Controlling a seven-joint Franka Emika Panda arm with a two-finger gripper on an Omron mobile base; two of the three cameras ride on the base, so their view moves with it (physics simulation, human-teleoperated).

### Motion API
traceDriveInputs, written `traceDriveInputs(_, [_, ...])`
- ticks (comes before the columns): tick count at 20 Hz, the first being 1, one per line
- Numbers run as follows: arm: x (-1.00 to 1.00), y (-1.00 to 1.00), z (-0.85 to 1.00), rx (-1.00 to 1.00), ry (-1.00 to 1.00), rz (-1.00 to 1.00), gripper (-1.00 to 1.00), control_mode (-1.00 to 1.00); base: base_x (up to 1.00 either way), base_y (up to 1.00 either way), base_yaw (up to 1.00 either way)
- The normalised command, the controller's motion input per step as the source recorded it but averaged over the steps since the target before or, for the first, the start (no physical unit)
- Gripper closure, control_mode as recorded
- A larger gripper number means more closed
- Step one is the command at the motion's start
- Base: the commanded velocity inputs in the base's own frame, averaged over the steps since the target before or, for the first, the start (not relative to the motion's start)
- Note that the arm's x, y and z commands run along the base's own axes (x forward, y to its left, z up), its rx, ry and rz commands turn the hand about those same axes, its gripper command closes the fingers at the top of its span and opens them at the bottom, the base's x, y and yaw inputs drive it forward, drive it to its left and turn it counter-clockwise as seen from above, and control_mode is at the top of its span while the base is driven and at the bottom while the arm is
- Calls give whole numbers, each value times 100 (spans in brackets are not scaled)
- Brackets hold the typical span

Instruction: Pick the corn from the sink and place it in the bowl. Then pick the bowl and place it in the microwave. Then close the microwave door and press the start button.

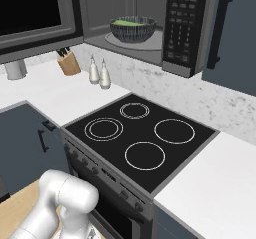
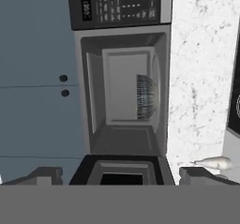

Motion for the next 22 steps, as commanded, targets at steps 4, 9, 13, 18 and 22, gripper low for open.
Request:
traceDriveInputs(4, [-6, 67, -17, 0, 0, -3, -100, -100, 0, 0, 0])
traceDriveInputs(9, [0, 86, -29, 0, 0, -7, -100, -100, 0, 0, 0])
traceDriveInputs(13, [0, 93, -32, 0, 0, -11, -100, -100, 0, 0, 0])
traceDriveInputs(18, [29, 74, -30, 0, 0, -10, -100, -100, 0, 0, 0])
traceDriveInputs(22, [46, 85, -48, -1, -2, -8, -100, -100, 0, 0, 0])
